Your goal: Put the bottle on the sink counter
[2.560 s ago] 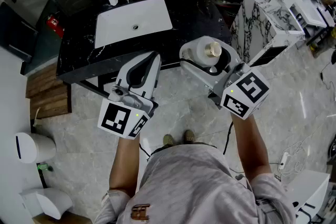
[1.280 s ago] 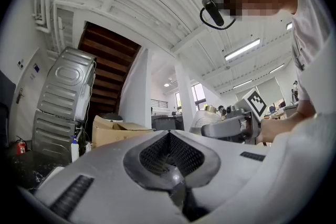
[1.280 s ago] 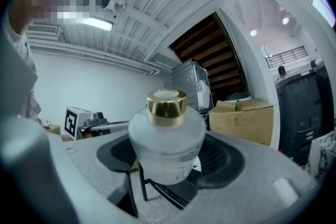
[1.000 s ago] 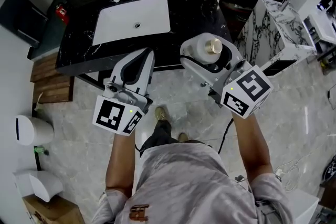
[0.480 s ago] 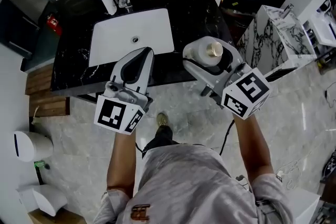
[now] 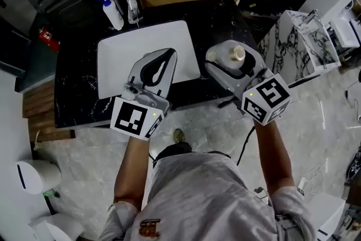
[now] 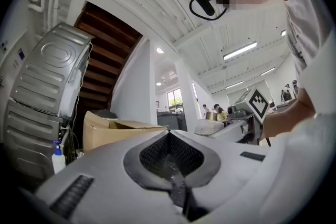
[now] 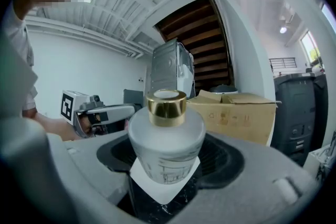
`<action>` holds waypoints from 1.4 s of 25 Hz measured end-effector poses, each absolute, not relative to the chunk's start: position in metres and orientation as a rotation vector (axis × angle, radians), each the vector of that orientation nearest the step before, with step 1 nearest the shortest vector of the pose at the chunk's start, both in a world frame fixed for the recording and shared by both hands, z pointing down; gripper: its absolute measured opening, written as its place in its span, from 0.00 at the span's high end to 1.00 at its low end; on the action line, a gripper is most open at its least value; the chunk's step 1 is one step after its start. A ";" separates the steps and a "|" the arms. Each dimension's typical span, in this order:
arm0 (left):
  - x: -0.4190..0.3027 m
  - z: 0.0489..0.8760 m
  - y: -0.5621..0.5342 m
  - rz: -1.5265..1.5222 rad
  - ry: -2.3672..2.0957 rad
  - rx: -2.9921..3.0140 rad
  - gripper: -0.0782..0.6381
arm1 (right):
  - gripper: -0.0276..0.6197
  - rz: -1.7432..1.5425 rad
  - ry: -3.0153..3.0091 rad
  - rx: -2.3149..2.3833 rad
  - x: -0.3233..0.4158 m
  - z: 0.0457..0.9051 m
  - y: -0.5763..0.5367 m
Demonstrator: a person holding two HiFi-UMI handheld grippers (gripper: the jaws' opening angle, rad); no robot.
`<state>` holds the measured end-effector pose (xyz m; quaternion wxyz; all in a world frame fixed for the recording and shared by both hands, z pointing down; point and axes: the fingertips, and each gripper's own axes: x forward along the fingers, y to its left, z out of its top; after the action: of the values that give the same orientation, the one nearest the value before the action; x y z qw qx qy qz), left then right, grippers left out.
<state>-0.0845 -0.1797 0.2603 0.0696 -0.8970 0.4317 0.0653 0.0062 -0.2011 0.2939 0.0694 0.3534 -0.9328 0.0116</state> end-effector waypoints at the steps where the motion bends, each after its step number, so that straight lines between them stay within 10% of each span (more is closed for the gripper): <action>1: -0.087 0.262 -0.187 0.189 1.280 -2.706 0.89 | 0.45 0.029 -2.792 1.077 0.003 0.297 -0.209; 35: -0.102 0.335 -0.295 0.107 1.371 -2.767 0.89 | 0.45 0.177 -2.390 0.949 -0.013 0.479 -0.357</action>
<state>-0.1020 -0.2952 0.3351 0.0259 -0.8952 0.4435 0.0345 -0.0128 -0.3568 0.4786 0.2784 0.3535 -0.8906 0.0661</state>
